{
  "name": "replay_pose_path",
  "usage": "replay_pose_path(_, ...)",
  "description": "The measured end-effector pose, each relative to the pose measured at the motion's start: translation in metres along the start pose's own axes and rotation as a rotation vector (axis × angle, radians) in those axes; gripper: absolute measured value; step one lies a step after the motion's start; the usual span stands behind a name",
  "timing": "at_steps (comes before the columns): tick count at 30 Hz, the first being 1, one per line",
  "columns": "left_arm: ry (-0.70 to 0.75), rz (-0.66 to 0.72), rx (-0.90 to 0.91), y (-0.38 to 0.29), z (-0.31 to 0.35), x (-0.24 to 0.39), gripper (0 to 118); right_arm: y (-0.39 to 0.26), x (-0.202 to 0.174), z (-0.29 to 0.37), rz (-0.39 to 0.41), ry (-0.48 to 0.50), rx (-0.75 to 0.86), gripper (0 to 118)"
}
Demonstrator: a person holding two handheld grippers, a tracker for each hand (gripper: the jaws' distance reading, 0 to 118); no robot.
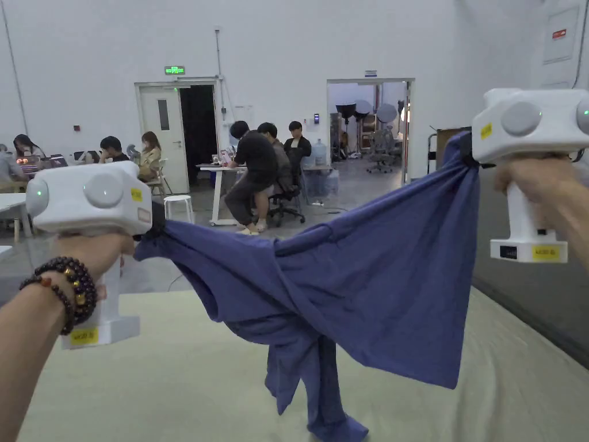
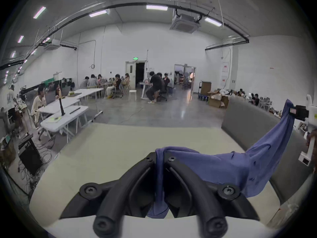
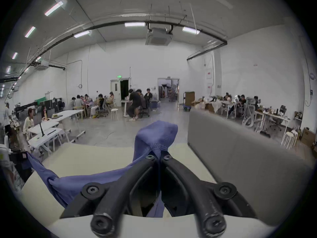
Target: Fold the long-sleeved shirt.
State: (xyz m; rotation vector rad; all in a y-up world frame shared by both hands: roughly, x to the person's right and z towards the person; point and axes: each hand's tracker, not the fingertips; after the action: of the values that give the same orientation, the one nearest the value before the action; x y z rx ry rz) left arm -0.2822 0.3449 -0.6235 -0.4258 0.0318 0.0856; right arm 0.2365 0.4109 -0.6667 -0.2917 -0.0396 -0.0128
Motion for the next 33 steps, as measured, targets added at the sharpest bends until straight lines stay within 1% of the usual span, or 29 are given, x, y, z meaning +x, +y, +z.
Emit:
replay_pose_path(4,-0.002,0.004,-0.161,-0.097,-0.041,-0.013,5,-0.099,-0.006,-0.038,-0.014,0.032,-0.150,0)
replay_pose_path(5,0.006,-0.001,-0.200,-0.130,-0.052,-0.015,5,-0.132,-0.009,-0.046,-0.012,0.022,-0.200,0)
replay_pose_path(6,0.006,0.004,-0.227,-0.149,-0.057,-0.017,5,-0.153,-0.010,-0.051,-0.020,0.024,-0.224,0)
replay_pose_path(8,-0.001,0.048,-0.308,-0.198,-0.067,-0.022,5,-0.207,-0.012,-0.064,-0.041,0.036,-0.313,0)
replay_pose_path(10,-0.029,0.084,-0.361,-0.228,-0.071,-0.026,5,-0.244,-0.008,-0.079,-0.023,0.029,-0.380,0)
replay_pose_path(12,-0.021,0.073,-0.369,-0.245,-0.078,-0.035,5,-0.271,-0.006,-0.080,-0.005,0.034,-0.420,0)
replay_pose_path(13,-0.023,0.066,-0.375,-0.248,-0.076,-0.036,5,-0.279,-0.005,-0.079,-0.012,0.031,-0.425,0)
replay_pose_path(16,-0.049,0.065,-0.362,-0.250,-0.059,-0.041,5,-0.288,0.003,-0.060,-0.031,0.032,-0.423,0)
replay_pose_path(17,-0.061,0.069,-0.342,-0.250,-0.049,-0.042,5,-0.289,0.005,-0.047,-0.057,0.050,-0.409,0)
replay_pose_path(19,-0.107,0.091,-0.296,-0.256,-0.025,-0.044,5,-0.295,0.005,-0.016,-0.077,0.071,-0.391,0)
replay_pose_path(20,-0.121,0.098,-0.291,-0.263,-0.011,-0.045,5,-0.302,0.005,0.005,-0.099,0.092,-0.360,0)
replay_pose_path(21,-0.126,0.100,-0.293,-0.271,0.002,-0.045,5,-0.312,0.006,0.026,-0.090,0.109,-0.349,0)
replay_pose_path(22,-0.133,0.096,-0.291,-0.280,0.013,-0.044,5,-0.323,0.002,0.053,-0.084,0.105,-0.344,0)
replay_pose_path(24,-0.155,0.042,-0.302,-0.310,0.044,-0.043,5,-0.353,0.002,0.092,-0.068,0.091,-0.348,0)
replay_pose_path(26,-0.154,-0.022,-0.343,-0.342,0.068,-0.042,5,-0.388,0.001,0.126,-0.035,0.070,-0.397,0)
replay_pose_path(27,-0.154,-0.029,-0.351,-0.362,0.082,-0.045,5,-0.406,0.003,0.140,-0.021,0.075,-0.428,0)
replay_pose_path(29,-0.164,-0.057,-0.390,-0.396,0.102,-0.050,5,-0.438,0.006,0.163,0.018,0.050,-0.493,0)
replay_pose_path(31,-0.163,-0.031,-0.414,-0.428,0.124,-0.055,5,-0.468,0.005,0.182,0.066,0.034,-0.566,0)
replay_pose_path(32,-0.179,-0.007,-0.445,-0.442,0.131,-0.059,5,-0.481,0.006,0.188,0.086,0.008,-0.603,0)
replay_pose_path(33,-0.181,-0.004,-0.448,-0.451,0.137,-0.061,5,-0.491,0.007,0.191,0.095,0.005,-0.633,0)
